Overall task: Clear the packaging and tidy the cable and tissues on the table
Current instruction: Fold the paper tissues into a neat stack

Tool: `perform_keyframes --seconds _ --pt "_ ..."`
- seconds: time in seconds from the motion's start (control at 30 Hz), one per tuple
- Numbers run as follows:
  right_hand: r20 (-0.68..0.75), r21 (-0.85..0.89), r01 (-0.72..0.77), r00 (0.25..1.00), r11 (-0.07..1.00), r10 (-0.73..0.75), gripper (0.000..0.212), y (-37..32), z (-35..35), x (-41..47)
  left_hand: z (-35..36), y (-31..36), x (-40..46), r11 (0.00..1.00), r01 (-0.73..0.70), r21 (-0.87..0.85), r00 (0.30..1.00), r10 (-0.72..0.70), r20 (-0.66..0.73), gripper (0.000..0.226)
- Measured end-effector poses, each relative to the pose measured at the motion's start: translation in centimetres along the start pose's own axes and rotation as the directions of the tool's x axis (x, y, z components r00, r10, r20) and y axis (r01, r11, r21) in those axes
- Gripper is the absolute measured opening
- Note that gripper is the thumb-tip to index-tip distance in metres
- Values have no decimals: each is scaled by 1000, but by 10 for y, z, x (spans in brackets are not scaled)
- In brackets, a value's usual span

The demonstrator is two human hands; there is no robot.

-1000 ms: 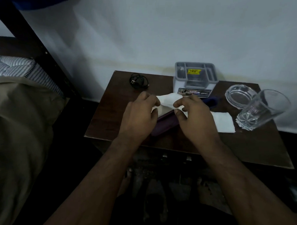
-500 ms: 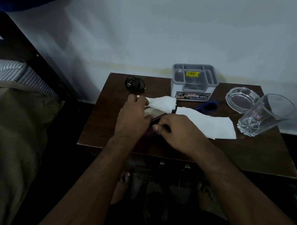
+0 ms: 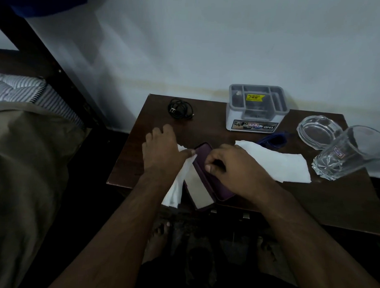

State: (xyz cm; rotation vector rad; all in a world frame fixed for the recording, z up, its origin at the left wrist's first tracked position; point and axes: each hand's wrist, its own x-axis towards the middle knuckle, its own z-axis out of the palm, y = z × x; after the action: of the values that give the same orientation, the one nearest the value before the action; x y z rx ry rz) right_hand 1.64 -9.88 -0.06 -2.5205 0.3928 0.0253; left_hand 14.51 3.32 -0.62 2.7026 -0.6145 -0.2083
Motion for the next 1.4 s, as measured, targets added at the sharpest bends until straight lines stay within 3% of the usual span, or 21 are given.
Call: perform_keyframes --seconds 0.2,0.33,0.6,0.77,0.87,0.93,1.03,1.23,1.3,1.4 --pt "16 -69 -42 999 997 43 18 -1 3 7 -7 -18 11 936 243 -253 969 -225 99 59" --pt "-17 -58 -76 997 995 75 22 -4 3 7 -5 -27 12 900 282 -331 952 -220 213 49" --pt "-48 -78 -82 996 994 78 19 -6 3 4 -6 -22 12 863 230 -449 964 -140 226 43" --pt "-111 -74 -113 988 991 105 17 -6 2 3 -22 -7 6 860 6 -510 995 48 93 29" --pt "-181 -15 -119 977 993 114 14 -6 -4 -3 -30 10 0 788 -91 -610 994 111 -4 27" --pt "-218 9 -126 968 992 125 13 -3 -12 -9 -31 22 -6 708 -81 -701 996 92 -21 25" --pt "-290 67 -168 940 983 180 17 9 -25 -22 -23 44 -17 637 -18 -771 993 98 58 26" --pt "-303 84 -344 885 935 353 21 45 -38 -49 2 76 -29 675 51 -736 983 97 157 24" --pt "-284 91 -393 870 915 402 21 56 -38 -56 7 79 -27 675 71 -735 987 61 152 23" --pt "-220 13 -435 877 900 427 22 67 -38 -59 11 82 -22 750 34 -661 996 28 82 23"
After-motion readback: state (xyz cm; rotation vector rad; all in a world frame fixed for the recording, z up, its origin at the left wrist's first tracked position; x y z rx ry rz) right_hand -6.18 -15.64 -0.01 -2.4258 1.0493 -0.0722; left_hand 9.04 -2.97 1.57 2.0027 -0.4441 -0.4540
